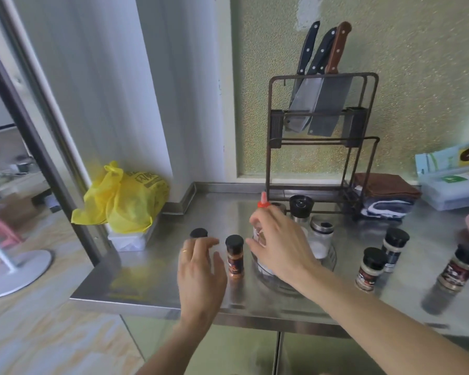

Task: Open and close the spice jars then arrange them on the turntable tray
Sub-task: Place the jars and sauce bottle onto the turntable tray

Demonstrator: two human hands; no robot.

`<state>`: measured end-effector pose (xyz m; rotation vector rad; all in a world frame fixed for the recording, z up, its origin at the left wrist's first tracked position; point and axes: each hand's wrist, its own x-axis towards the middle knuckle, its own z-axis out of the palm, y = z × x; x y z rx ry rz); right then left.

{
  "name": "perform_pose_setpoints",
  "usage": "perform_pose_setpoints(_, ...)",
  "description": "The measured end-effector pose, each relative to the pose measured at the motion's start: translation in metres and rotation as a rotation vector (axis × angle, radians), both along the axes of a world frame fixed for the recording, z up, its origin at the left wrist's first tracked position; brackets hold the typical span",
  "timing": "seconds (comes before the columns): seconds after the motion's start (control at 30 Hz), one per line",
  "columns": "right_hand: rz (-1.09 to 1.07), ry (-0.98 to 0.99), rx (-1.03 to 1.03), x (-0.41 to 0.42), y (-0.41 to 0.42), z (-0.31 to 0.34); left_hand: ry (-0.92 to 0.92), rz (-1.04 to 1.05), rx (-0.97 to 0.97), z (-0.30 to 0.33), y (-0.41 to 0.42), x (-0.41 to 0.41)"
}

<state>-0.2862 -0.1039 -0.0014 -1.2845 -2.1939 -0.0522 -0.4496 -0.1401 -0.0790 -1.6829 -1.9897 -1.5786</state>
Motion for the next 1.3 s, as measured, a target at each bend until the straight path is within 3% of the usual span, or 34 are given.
perform_pose_setpoints(0.1, 0.037, -0.123, -0.052, -0.031, -0.004, -0.003, 0.141, 0.046, -0.134, 0.014, 0.017, -0.028)
perform_pose_setpoints(0.2, -0.028, -0.243, -0.104, -0.056, 0.003, -0.02, 0.205, -0.053, -0.435, 0.022, 0.032, -0.044)
perform_pose_setpoints(0.3, -0.049, -0.304, -0.186, -0.066, 0.006, -0.031, 0.243, -0.118, -0.572, 0.027, 0.039, -0.053)
perform_pose_setpoints(0.4, -0.037, -0.267, -0.205, -0.063, 0.002, -0.029, 0.286, -0.109, -0.54, 0.032, 0.036, -0.056)
perform_pose_setpoints(0.57, 0.036, -0.094, -0.192, -0.023, -0.013, 0.019, 0.208, -0.138, -0.337, 0.076, 0.022, -0.049)
perform_pose_setpoints(0.77, -0.094, -0.094, -0.176, 0.054, -0.017, 0.086, 0.299, -0.402, -0.192, 0.15, 0.021, 0.011)
perform_pose_setpoints(1.0, -0.191, -0.191, -0.289, 0.1, 0.0, 0.065, 0.541, -0.618, -0.371, 0.138, 0.051, 0.091)
perform_pose_setpoints(1.3, -0.101, -0.278, -0.383, 0.106, 0.018, 0.011, 0.877, -0.571, -0.555, 0.096, 0.069, 0.107)
